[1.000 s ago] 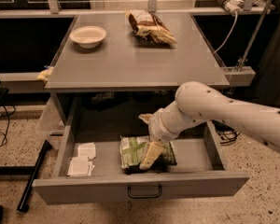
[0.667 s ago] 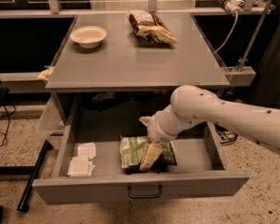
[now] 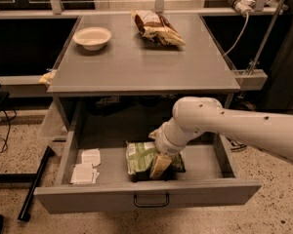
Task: Pick green jalapeno chip bag from top drawer and place on counter
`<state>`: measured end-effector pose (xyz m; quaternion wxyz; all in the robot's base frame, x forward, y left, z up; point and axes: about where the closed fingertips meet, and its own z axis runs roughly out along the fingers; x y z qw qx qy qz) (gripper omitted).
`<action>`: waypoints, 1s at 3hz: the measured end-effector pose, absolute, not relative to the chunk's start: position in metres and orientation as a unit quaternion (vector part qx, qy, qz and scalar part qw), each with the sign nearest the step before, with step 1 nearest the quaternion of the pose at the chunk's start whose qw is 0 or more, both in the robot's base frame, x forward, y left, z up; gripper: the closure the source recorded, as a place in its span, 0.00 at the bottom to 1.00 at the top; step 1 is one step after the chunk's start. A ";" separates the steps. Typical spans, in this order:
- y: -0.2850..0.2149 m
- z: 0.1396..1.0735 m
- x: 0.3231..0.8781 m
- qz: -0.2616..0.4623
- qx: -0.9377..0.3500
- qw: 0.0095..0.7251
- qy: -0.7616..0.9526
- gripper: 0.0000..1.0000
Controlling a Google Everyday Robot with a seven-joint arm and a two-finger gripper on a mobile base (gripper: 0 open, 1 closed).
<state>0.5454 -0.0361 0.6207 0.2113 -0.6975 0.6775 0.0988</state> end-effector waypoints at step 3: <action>-0.066 0.667 0.532 0.092 -0.678 0.200 0.702 0.90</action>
Offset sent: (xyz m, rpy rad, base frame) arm -0.0094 -0.0303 0.0470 -0.0481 0.0109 -0.0831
